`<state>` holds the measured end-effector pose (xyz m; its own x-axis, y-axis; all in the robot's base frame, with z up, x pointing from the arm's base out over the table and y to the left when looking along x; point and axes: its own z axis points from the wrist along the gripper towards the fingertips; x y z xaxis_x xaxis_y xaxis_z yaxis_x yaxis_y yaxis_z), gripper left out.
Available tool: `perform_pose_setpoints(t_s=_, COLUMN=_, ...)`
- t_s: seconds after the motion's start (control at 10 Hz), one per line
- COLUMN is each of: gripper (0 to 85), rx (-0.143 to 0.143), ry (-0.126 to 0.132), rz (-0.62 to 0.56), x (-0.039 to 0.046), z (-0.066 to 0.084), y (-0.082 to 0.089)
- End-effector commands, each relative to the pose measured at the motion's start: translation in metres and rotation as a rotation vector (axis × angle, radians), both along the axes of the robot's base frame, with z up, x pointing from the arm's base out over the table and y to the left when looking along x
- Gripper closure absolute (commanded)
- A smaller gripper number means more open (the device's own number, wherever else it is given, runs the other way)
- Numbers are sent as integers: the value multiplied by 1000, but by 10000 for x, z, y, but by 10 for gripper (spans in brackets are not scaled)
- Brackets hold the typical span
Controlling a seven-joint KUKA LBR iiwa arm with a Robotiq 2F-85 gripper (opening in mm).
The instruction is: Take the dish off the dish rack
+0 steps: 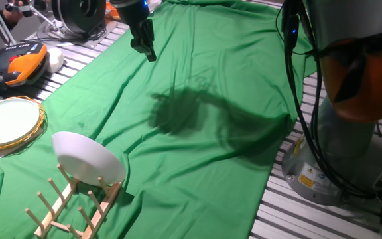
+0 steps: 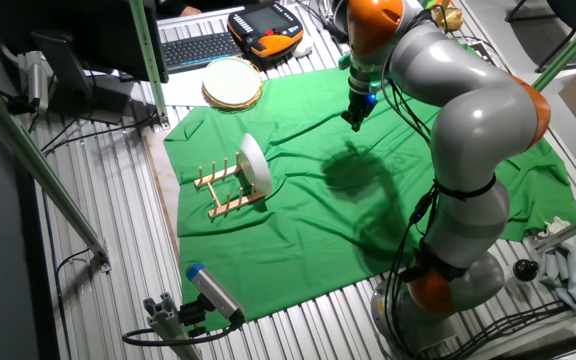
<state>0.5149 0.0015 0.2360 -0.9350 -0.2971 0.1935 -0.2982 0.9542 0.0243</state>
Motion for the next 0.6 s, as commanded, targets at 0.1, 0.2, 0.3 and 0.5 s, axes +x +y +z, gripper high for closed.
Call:
perform_pose_setpoints(t_s=0.1, gripper=850, rx=-58, ry=-23, rz=-64, x=0, z=-1, y=-1)
perform_pose_setpoints(t_s=0.2, gripper=850, rx=-85, ry=-64, rz=-77, x=0, z=-1, y=-1)
perform_pose_setpoints(t_s=0.3, gripper=850, rx=-77, ry=-42, rz=-94, x=0, z=-1, y=-1)
perform_pose_setpoints(t_s=0.5, gripper=850, rx=-37, ry=-19, rz=-115, x=0, z=-1, y=-1)
